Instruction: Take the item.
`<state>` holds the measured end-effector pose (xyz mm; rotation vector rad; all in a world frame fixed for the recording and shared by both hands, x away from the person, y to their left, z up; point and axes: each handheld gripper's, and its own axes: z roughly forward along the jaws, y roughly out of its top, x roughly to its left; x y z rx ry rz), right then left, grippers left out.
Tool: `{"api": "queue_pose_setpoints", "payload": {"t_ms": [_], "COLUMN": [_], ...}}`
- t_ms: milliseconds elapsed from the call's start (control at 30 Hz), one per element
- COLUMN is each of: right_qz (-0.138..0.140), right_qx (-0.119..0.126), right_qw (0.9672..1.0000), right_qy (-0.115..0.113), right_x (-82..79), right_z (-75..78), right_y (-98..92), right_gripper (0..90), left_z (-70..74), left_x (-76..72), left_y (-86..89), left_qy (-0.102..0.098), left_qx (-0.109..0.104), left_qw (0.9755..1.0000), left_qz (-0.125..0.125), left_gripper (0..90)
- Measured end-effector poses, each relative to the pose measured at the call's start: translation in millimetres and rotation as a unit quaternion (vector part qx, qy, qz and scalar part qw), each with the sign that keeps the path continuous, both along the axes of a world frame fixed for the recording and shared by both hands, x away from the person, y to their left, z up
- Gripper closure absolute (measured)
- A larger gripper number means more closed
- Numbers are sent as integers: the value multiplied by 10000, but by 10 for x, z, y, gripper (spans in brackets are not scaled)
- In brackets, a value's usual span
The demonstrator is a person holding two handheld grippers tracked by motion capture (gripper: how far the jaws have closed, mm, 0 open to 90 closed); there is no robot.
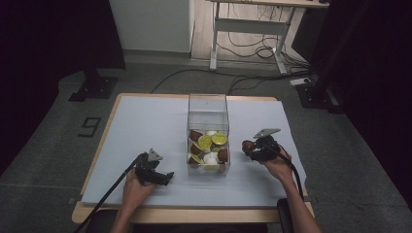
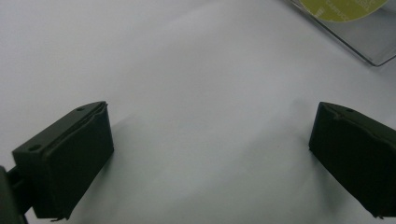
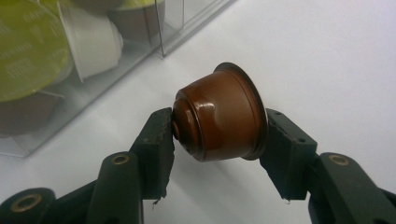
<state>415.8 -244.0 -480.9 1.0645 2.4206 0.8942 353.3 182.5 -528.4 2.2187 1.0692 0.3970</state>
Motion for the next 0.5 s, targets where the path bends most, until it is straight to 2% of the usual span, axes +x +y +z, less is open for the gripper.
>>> {"api": "queue_pose_setpoints", "payload": {"t_ms": [500], "right_qz": [1], "right_qx": [-269], "right_qw": [9996], "right_qy": [94], "right_x": [15], "right_z": [-144], "right_y": [43], "right_gripper": [470], "left_z": [0], "left_x": [-1], "left_y": [0], "left_qy": [-4], "left_qx": [1], "left_qw": [10000], "left_qz": [-1], "left_gripper": [0]}}
